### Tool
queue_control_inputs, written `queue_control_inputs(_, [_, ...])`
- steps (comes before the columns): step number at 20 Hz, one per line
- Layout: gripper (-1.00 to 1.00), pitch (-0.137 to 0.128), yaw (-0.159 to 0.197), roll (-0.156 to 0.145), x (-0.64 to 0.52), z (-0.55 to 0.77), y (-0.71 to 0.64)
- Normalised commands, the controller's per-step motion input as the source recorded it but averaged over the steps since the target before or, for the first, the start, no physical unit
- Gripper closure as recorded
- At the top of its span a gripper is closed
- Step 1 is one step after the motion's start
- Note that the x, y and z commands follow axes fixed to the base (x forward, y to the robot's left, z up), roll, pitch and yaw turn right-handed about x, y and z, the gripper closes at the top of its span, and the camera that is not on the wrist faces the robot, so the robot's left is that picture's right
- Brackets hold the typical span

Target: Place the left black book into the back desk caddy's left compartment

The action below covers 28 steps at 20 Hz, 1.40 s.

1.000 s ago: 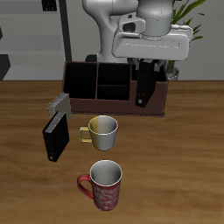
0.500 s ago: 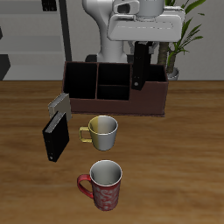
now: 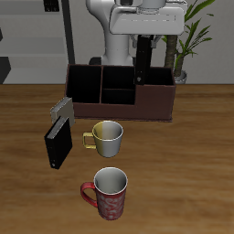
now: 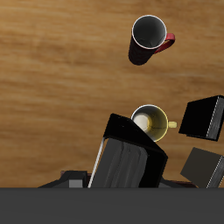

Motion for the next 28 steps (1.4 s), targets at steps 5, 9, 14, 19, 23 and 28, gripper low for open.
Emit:
queue_control_inputs(5, [1.00, 0.005, 0.046, -0.015, -0.30, 0.11, -0.14])
queue_control_inputs(9, [1.00, 0.020, 0.062, 0.000, -0.25, 0.01, -0.06])
queue_control_inputs(14, [1.00, 0.014, 0.042, -0.002, -0.28, -0.05, -0.17])
queue_control_inputs(19, [1.00, 0.026, -0.009, -0.014, -0.22, -0.06, -0.31])
queue_control_inputs(23, [1.00, -0.009, -0.006, -0.032, -0.33, 0.03, -0.38])
queue_control_inputs(28, [1.00, -0.037, -0.012, -0.044, -0.31, 0.00, -0.18])
